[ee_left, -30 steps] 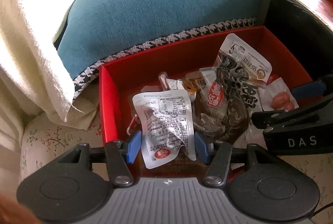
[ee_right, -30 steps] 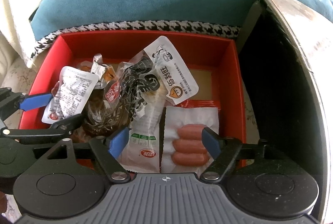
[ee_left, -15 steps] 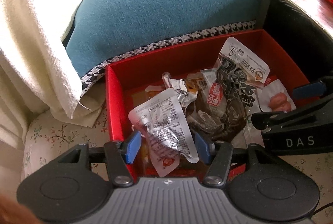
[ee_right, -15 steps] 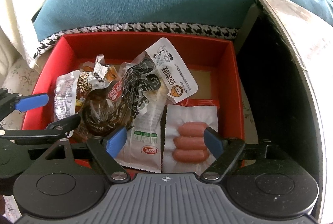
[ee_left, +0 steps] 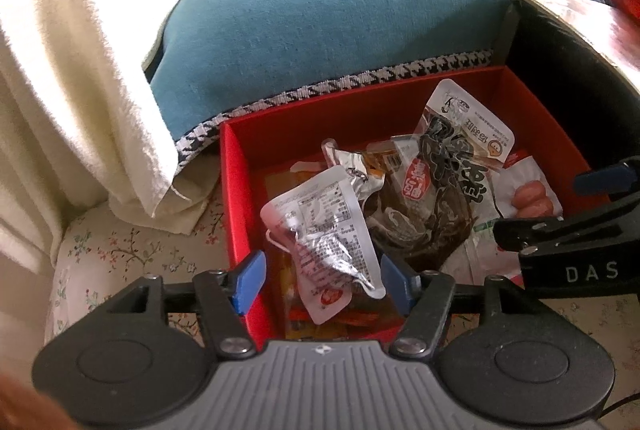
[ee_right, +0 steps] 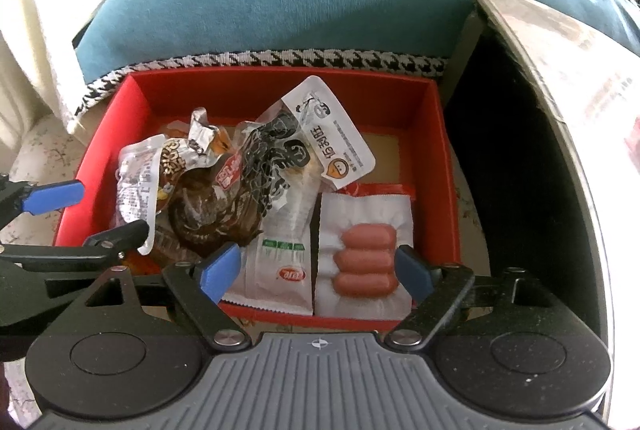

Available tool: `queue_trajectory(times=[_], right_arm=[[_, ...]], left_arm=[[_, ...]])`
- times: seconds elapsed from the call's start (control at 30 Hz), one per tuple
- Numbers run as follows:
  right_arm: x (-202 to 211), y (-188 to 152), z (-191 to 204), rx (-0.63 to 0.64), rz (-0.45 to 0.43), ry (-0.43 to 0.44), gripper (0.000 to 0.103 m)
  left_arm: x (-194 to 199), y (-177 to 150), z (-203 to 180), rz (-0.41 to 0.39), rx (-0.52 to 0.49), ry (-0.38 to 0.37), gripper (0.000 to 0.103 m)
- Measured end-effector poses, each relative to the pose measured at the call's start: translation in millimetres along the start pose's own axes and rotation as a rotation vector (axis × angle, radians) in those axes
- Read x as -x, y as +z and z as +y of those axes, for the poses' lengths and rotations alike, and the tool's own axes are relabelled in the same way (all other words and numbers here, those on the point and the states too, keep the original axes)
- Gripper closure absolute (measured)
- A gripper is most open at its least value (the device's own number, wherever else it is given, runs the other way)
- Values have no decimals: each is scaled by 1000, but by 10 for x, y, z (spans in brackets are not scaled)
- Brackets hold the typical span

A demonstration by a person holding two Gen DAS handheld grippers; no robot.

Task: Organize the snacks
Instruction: 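Open both tools to release the packets in the red box, then withdraw both open tools up and away from the red box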

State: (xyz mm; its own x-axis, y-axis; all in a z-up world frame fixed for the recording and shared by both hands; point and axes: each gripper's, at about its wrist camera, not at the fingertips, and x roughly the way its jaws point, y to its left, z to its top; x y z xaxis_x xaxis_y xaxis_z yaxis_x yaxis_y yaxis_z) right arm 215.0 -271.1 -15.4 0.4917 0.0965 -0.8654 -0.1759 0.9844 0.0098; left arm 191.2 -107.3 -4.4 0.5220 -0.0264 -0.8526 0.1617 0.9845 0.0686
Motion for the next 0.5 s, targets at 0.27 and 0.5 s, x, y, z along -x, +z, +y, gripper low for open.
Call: queue_trajectory(times=[0.27, 0.5], right_arm=[[121, -164, 45, -6, -13, -2, 11], [227, -261, 91, -22, -29, 1, 10]], left_arm=[[185, -116, 66, -14, 22, -12, 44], [267, -226, 86, -11, 29, -18, 44]])
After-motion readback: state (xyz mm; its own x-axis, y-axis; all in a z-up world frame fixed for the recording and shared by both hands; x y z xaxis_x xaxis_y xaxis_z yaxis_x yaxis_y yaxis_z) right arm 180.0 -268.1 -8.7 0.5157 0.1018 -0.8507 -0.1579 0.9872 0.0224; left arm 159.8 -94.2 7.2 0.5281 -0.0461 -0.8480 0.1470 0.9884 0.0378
